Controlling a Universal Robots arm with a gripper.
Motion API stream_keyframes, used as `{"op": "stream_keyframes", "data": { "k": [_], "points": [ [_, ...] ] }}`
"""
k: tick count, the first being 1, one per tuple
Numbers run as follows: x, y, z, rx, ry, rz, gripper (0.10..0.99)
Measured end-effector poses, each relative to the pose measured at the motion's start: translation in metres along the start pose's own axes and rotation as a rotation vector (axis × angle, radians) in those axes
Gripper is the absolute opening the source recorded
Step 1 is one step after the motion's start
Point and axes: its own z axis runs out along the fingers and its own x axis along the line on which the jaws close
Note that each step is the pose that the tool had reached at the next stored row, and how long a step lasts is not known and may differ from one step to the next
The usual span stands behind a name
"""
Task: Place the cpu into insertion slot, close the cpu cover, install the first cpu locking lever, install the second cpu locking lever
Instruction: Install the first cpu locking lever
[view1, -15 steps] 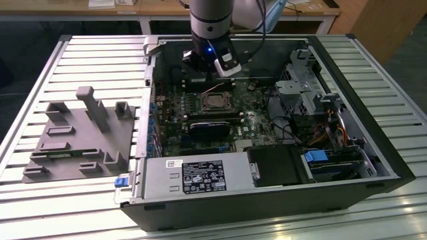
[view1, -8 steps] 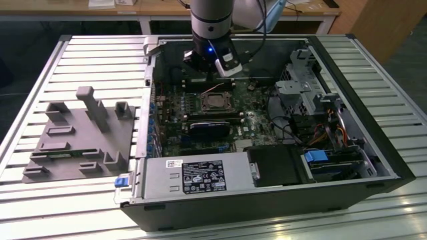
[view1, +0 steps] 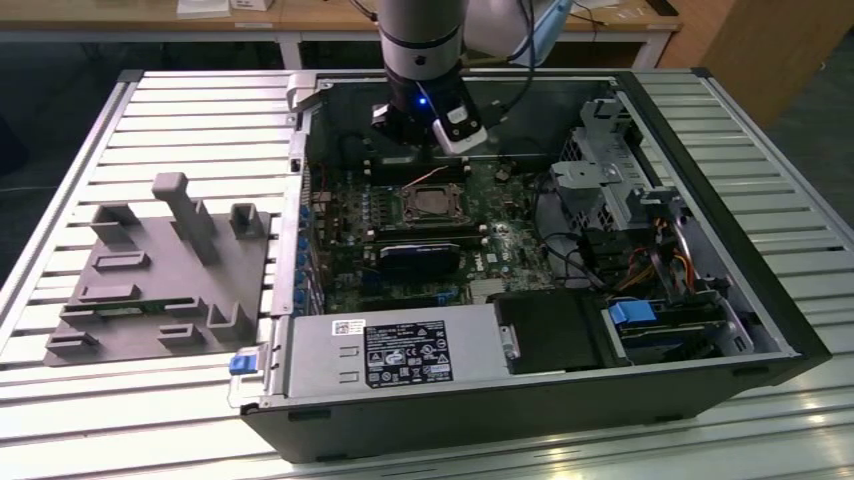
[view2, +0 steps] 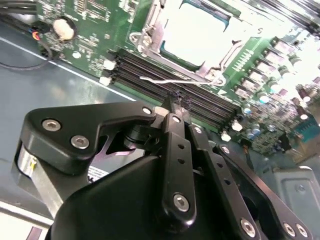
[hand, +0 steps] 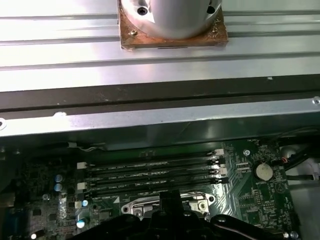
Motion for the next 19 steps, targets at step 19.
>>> {"op": "stream_keyframes", "data": {
  "k": [19],
  "points": [
    [0.0012, -0.0026, 0.0084, -0.005, -0.0627, -0.017, 0.106]
  ]
}}
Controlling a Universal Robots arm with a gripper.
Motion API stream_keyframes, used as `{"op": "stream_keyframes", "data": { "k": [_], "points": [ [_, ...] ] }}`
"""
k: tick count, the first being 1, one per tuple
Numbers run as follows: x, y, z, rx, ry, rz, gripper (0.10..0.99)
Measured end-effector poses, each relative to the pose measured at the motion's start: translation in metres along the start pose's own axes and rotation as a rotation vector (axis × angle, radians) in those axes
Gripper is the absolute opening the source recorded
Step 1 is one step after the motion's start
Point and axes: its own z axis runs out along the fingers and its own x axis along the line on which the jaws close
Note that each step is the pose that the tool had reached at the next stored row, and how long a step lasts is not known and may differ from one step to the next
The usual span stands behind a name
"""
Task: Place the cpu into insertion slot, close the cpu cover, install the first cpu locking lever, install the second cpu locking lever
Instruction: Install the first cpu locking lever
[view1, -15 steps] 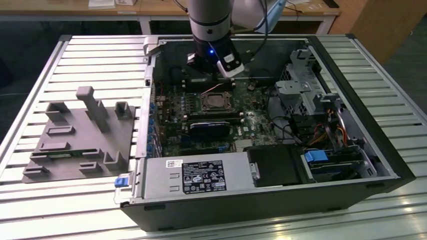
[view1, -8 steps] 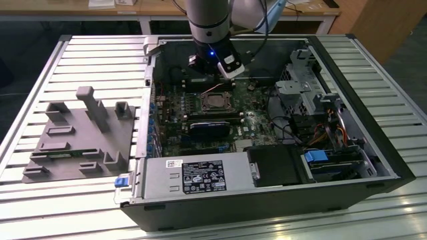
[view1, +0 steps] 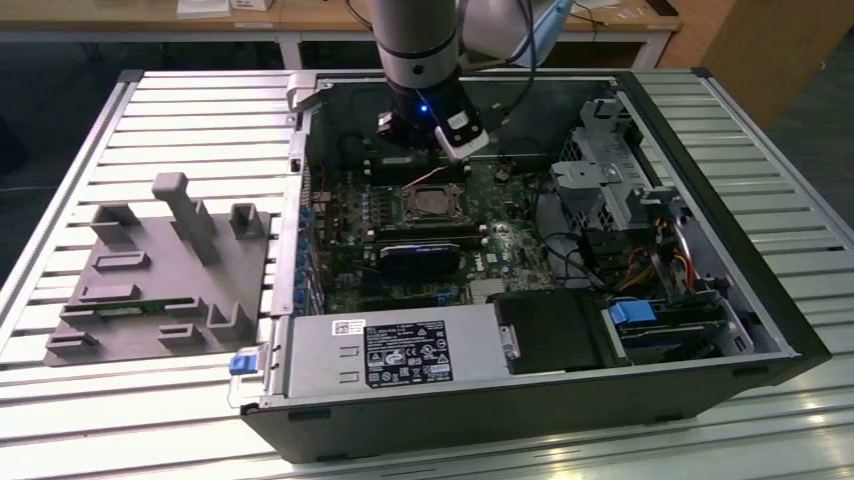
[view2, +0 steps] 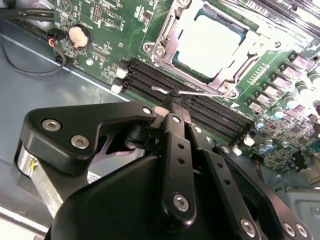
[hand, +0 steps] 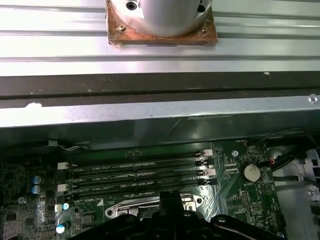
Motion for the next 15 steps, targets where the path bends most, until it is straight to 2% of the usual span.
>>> {"op": "stream_keyframes", "data": {
  "k": [9, 15],
  "points": [
    [0.0014, -0.0022, 0.0089, 0.0, -0.0008, 0.001, 0.106],
    [0.0024, -0.0009, 0.0132, 0.0, -0.0008, 0.001, 0.106]
  ]
}}
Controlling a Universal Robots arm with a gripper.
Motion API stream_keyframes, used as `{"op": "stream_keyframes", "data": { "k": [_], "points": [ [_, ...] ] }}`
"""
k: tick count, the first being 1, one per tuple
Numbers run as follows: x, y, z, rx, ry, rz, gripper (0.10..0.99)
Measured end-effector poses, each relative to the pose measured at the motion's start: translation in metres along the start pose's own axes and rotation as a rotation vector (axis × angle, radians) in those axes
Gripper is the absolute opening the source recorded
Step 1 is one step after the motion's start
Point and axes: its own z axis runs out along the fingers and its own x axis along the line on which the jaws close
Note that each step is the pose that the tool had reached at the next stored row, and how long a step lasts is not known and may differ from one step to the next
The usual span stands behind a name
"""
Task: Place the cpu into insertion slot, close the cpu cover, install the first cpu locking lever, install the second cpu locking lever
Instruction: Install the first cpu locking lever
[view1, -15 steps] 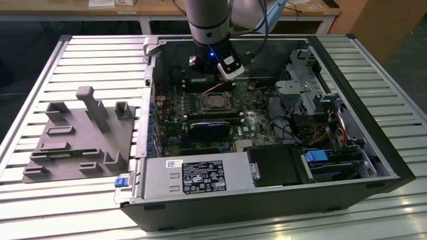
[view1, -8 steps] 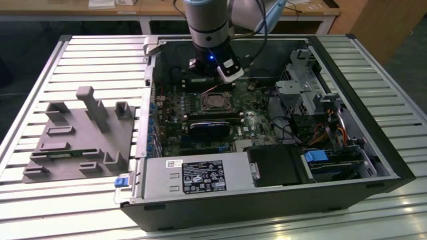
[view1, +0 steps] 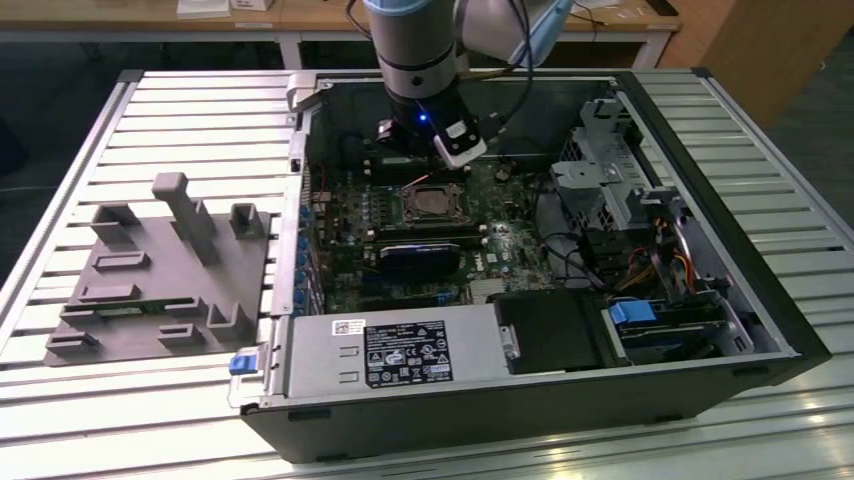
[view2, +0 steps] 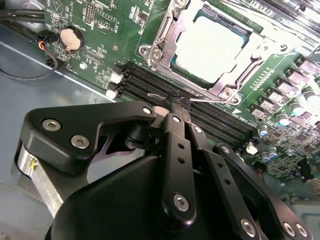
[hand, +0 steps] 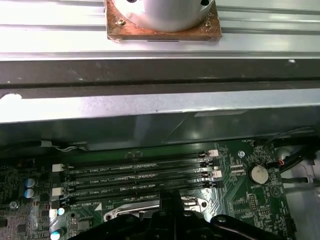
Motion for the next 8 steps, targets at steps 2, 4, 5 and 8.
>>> {"op": "stream_keyframes", "data": {
  "k": [2, 4, 5, 8],
  "points": [
    [0.0004, 0.0021, 0.0014, 0.0, -0.0001, 0.0, 0.106],
    [0.0009, 0.0054, 0.0027, 0.003, -0.0003, 0.0, 0.106],
    [0.0011, 0.0067, 0.0033, 0.004, -0.0004, -0.001, 0.106],
    [0.0013, 0.0072, 0.0046, 0.008, -0.0014, -0.001, 0.106]
  ]
}}
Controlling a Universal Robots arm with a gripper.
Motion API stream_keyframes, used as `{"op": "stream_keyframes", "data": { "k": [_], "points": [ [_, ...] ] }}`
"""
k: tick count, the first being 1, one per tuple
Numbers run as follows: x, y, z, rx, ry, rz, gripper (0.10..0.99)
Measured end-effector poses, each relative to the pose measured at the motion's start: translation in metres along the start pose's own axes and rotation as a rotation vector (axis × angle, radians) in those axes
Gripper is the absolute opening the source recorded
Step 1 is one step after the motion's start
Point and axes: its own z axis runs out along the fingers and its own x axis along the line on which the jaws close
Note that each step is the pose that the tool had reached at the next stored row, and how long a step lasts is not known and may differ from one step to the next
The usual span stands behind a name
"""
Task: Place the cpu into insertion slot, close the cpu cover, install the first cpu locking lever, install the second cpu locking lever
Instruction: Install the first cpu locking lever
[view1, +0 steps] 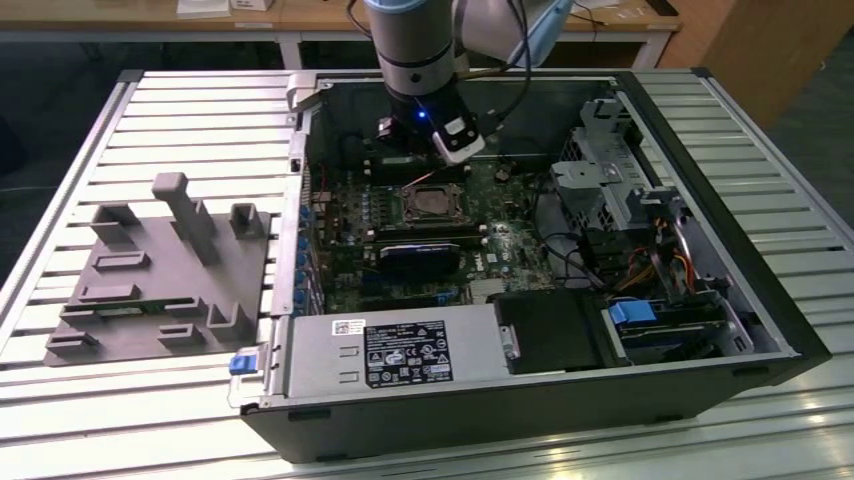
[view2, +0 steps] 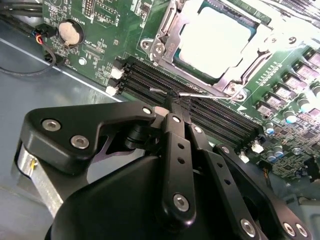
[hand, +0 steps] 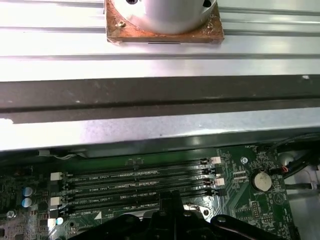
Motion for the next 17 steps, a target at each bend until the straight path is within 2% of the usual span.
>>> {"op": "stream_keyframes", "data": {
  "k": [5, 11, 12, 17],
  "points": [
    [0.0004, -0.0005, 0.0024, 0.008, -0.0032, 0.003, 0.106],
    [0.0004, -0.0005, 0.0025, 0.012, -0.0037, 0.002, 0.106],
    [0.0005, -0.0006, 0.0027, 0.012, -0.0057, 0.002, 0.106],
    [0.0015, -0.0015, 0.0054, 0.01, -0.031, 0.0, 0.106]
  ]
}}
